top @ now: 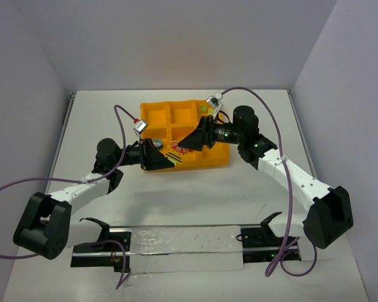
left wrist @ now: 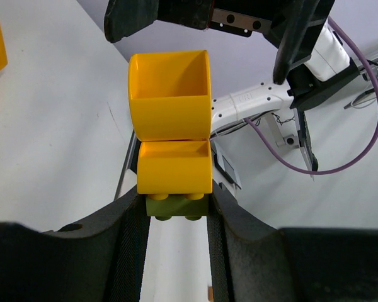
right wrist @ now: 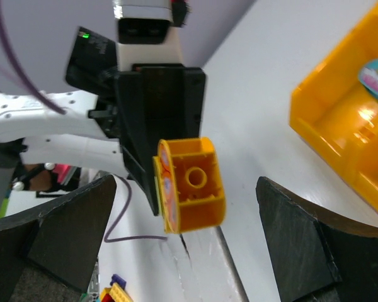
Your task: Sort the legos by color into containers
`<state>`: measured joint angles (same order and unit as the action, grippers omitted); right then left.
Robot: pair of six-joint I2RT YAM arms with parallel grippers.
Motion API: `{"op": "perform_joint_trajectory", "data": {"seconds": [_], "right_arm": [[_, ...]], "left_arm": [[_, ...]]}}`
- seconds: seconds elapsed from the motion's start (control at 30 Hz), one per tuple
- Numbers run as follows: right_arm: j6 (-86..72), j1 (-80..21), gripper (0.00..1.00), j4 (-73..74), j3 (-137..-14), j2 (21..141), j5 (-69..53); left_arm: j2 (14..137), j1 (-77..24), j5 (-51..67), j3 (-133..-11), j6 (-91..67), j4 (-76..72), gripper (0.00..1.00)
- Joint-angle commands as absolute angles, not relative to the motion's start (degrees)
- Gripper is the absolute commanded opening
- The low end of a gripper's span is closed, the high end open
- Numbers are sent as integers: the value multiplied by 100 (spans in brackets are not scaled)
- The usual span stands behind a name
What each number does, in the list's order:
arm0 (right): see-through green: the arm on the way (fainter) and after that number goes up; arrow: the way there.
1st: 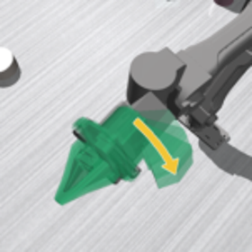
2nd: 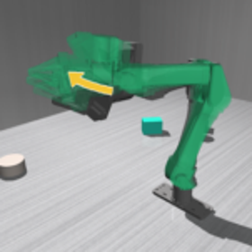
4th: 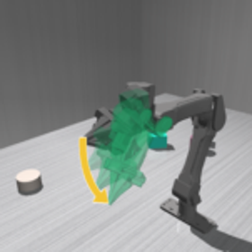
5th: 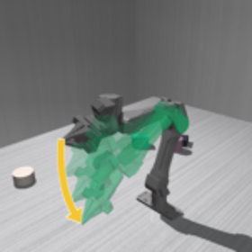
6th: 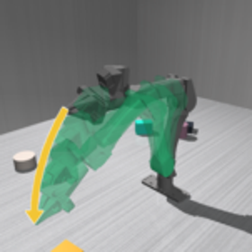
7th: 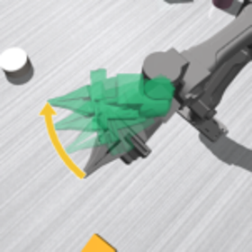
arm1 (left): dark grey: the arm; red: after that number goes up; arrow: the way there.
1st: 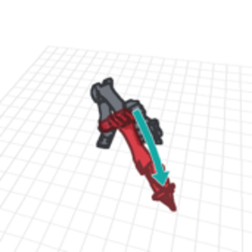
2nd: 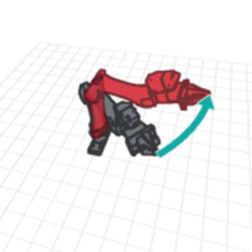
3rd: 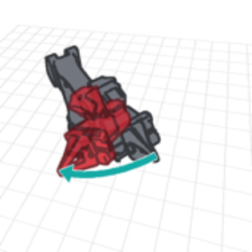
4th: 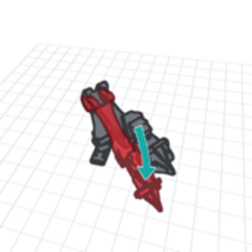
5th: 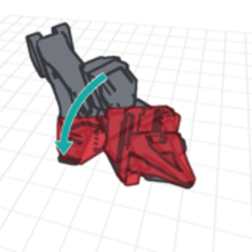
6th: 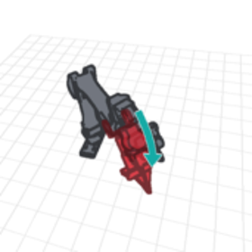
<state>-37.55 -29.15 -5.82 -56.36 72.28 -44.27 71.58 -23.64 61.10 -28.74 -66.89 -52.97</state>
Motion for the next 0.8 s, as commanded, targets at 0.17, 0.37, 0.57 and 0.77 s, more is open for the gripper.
{"op": "perform_joint_trajectory", "data": {"seconds": [0.17, 0.37, 0.57, 0.77], "right_arm": [[-4799, -2874, 88, -2506, -5194, 7646, -5695], [-4801, -2892, 70, -2566, -5142, 7632, -5783], [-4790, -2892, 26, -2573, -5143, 7604, -5752], [-4669, -2872, 0, -2201, -5138, 7499, -5347]], "left_arm": [[7137, -2347, 6284, -3111, -6733, -5766, 0], [7177, -2354, 6286, -3148, -6668, -5683, 0], [7184, -2347, 6253, -3104, -6708, -5711, 0], [7065, -2347, 6223, -3127, -6531, -5415, 0]]}}
